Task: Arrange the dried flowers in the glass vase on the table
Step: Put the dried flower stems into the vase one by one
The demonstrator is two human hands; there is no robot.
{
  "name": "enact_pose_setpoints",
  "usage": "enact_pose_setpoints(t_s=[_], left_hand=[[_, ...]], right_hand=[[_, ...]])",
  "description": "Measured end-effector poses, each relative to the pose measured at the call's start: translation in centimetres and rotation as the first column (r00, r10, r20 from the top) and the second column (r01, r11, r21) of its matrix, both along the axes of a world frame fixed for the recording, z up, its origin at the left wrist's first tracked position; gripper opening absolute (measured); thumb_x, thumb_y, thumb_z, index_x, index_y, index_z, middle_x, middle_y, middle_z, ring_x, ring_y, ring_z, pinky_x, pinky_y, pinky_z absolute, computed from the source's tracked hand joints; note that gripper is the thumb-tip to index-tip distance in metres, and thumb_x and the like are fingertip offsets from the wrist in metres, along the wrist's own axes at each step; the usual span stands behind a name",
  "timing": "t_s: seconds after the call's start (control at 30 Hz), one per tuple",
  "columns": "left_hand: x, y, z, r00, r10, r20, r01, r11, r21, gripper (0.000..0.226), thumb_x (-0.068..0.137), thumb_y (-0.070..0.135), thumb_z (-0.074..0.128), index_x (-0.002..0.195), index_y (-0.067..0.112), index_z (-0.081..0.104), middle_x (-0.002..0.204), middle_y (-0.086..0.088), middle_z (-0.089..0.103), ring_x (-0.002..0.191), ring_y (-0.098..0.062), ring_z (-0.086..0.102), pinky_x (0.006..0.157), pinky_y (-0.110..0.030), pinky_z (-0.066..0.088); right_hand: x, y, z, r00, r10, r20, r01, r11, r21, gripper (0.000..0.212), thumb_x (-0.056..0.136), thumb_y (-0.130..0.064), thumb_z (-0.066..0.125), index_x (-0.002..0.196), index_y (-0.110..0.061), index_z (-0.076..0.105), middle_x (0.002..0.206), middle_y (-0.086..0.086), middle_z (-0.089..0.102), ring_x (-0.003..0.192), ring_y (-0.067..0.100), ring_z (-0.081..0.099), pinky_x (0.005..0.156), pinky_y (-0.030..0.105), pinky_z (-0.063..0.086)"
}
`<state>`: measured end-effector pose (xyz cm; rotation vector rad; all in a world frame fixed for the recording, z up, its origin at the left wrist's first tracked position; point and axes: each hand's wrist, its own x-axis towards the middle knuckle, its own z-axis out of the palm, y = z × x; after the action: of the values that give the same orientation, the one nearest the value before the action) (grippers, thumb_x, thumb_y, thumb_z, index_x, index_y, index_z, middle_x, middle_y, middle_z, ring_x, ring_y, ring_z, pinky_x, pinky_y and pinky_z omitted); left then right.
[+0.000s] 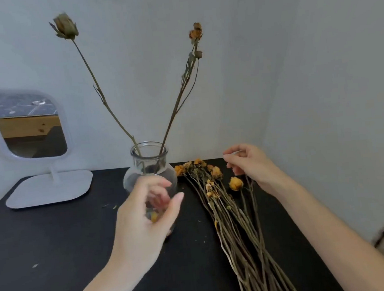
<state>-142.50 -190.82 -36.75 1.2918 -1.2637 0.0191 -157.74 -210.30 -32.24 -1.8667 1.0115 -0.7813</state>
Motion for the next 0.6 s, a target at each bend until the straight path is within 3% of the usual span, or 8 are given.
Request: enact_pose_setpoints(t_s=[0.07,0.13,0.2,0.27,0.4,0.47,0.6], left_hand=[[-2.5,-1.4,-0.8,0.984,-0.153,0.093,0.14,0.981,0.134,0.01,0.082,0.042,0.062,0.085,0.037,0.054,0.062,0.012,0.055,0.056,-0.004,0.052,0.054,-0.008,0.04],[-4.4,-3.9,-2.0,0.967,-0.173,0.189,0.111,0.948,0.299,0.008,0.083,0.039,0.059,0.079,0.035,0.055,0.055,0.013,0.052,0.051,-0.004,0.05,0.053,-0.009,0.036],[-5.4,-6.6,-3.0,0.981,-0.114,0.157,0.03,0.889,0.456,0.009,0.085,0.038,0.06,0.081,0.03,0.057,0.054,0.011,0.053,0.054,-0.004,0.053,0.06,-0.021,0.047],[-5.5,-8.9,-4.1,0.991,-0.022,0.129,-0.059,0.806,0.59,0.015,0.088,0.039,0.058,0.092,0.024,0.056,0.066,0.008,0.059,0.066,-0.01,0.059,0.069,-0.033,0.052],[-5.3,-11.0,-5.9,0.977,0.071,0.203,-0.203,0.615,0.762,0.032,0.091,0.045,0.05,0.1,0.014,0.047,0.091,-0.005,0.062,0.084,-0.027,0.062,0.068,-0.035,0.049],[-5.1,-11.4,-6.6,0.985,0.067,0.159,-0.169,0.572,0.803,0.034,0.091,0.045,0.05,0.09,0.011,0.051,0.085,-0.004,0.06,0.081,-0.026,0.061,0.067,-0.034,0.047],[-4.6,-11.6,-7.2,0.997,0.045,-0.063,0.024,0.588,0.809,0.036,0.091,0.036,0.054,0.064,0.01,0.053,0.055,-0.002,0.047,0.061,-0.023,0.053,0.059,-0.029,0.037]], right_hand=[[-2.1,-1.1,-1.6,0.993,-0.085,-0.076,0.087,0.996,0.023,0.013,0.09,-0.015,0.056,0.102,-0.013,0.061,0.078,0.002,0.063,0.061,0.007,0.056,0.054,0.018,0.046],[-4.2,-2.0,-3.3,0.978,-0.14,-0.153,0.149,0.988,0.046,0.013,0.09,-0.014,0.055,0.101,-0.012,0.061,0.078,0.003,0.063,0.063,0.01,0.056,0.055,0.021,0.044],[-6.0,-2.2,-4.8,0.954,-0.159,-0.253,0.179,0.982,0.057,0.011,0.089,-0.014,0.055,0.098,-0.013,0.061,0.078,0.002,0.062,0.064,0.01,0.056,0.054,0.02,0.044],[-7.1,-2.1,-5.9,0.925,-0.152,-0.348,0.183,0.981,0.06,0.007,0.09,-0.016,0.055,0.095,-0.015,0.06,0.079,0.001,0.063,0.064,0.009,0.056,0.052,0.018,0.043],[-7.8,-2.0,-7.3,0.874,-0.093,-0.477,0.141,0.988,0.067,0.003,0.091,-0.022,0.055,0.091,-0.019,0.057,0.079,-0.001,0.061,0.062,0.006,0.054,0.049,0.015,0.04],[-7.6,-2.1,-7.6,0.853,-0.07,-0.518,0.126,0.989,0.075,0.011,0.092,-0.027,0.054,0.084,-0.02,0.055,0.076,-0.002,0.061,0.059,0.006,0.052,0.048,0.016,0.039],[-7.0,-2.2,-8.0,0.81,-0.049,-0.585,0.145,0.982,0.119,0.026,0.092,-0.035,0.053,0.079,-0.014,0.061,0.07,-0.001,0.062,0.052,0.007,0.05,0.048,0.019,0.038]])
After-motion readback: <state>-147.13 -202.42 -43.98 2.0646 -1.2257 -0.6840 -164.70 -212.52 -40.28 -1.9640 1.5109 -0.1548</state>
